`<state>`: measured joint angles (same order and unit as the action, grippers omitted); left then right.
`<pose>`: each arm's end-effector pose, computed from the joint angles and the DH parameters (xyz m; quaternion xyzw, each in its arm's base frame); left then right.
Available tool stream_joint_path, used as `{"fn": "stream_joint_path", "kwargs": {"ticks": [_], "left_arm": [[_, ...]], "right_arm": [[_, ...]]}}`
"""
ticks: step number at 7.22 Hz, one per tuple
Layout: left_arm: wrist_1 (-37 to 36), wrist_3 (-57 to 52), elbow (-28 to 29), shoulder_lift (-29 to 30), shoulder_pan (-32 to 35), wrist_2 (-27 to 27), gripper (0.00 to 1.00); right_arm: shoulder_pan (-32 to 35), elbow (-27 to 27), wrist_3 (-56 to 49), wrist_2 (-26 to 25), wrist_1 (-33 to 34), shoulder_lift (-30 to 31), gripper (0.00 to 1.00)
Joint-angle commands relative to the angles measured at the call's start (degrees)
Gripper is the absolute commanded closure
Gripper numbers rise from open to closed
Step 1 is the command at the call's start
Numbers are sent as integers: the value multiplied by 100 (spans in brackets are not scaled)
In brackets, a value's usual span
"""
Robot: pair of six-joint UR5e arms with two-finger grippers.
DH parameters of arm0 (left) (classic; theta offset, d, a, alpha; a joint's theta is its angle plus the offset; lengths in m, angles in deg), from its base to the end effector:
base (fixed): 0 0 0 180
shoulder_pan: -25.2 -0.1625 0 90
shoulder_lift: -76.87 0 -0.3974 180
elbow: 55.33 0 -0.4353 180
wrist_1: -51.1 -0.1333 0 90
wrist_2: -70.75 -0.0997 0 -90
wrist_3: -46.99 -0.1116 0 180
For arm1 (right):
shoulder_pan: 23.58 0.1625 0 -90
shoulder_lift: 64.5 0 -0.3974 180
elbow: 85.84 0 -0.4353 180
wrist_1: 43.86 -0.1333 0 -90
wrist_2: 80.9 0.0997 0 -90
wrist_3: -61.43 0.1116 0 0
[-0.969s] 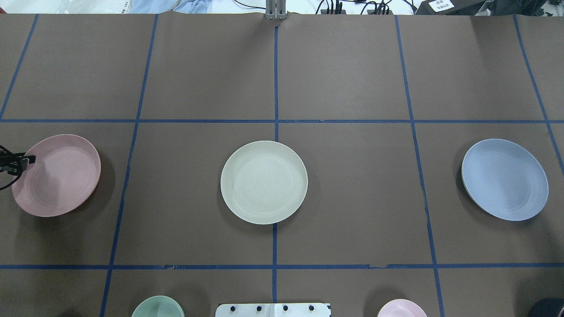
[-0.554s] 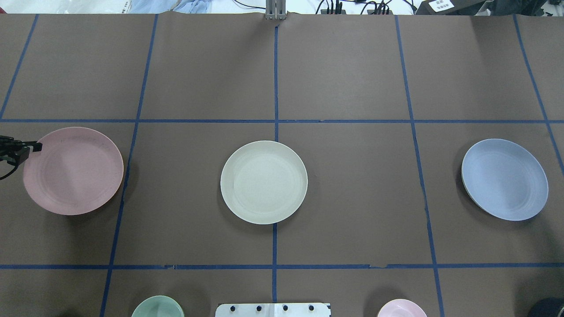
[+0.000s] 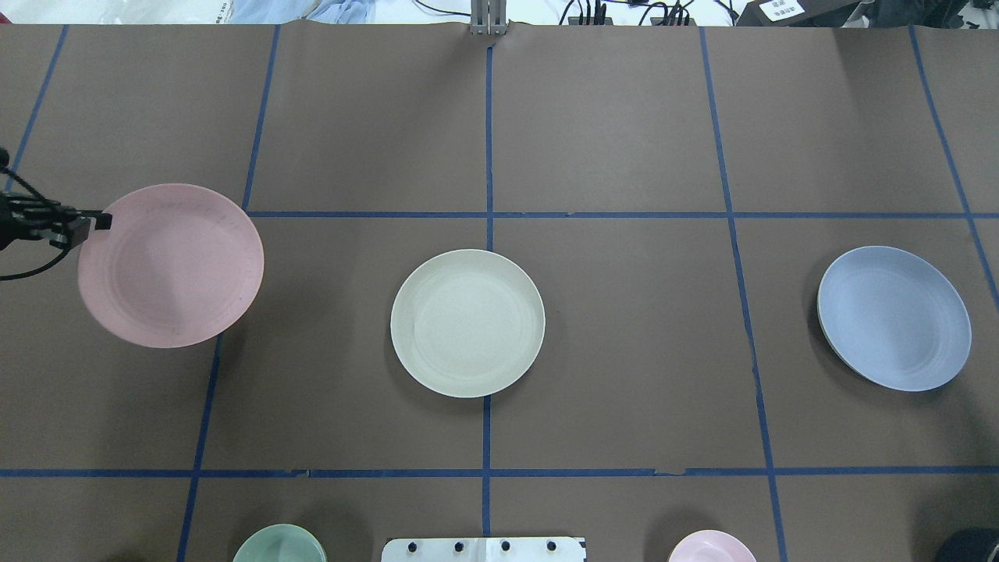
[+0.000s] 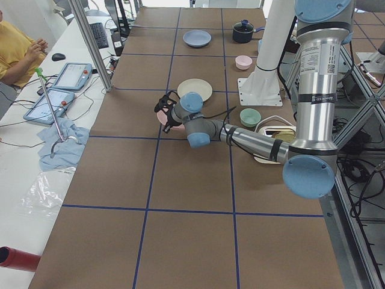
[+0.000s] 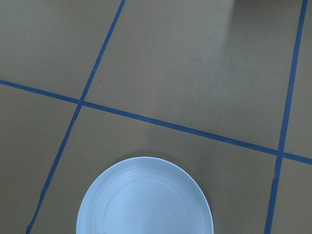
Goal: Stack three plates with pink and blue
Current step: 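Slide the pink plate with the left gripper onto the cream plate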
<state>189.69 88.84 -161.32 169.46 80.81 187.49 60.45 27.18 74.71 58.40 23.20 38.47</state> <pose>0.2484 -0.5100 0.3676 0.3045 0.4838 0.0749 0.8171 0.0003 -0.4652 0.4806 0.1876 -0.4374 -0.0626 0.8772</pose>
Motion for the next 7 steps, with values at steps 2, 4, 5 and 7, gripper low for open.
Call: {"fn": "stream_joint_path", "kwargs": {"ticks": [2, 4, 5, 7], "left_arm": [[-1461, 1567, -239, 1407, -1364, -1052, 100], [-1703, 2368, 198, 2102, -2296, -1844, 100], [-1686, 2371, 340, 2167, -2544, -2065, 100], [-1668, 2371, 446, 2150, -2756, -2208, 100]], "right_arm": [[0, 0, 0, 1, -9, 12, 0], [0, 0, 17, 1, 0, 4, 0], [0, 0, 18, 1, -9, -5, 0], [0, 0, 26, 1, -9, -5, 0]]}}
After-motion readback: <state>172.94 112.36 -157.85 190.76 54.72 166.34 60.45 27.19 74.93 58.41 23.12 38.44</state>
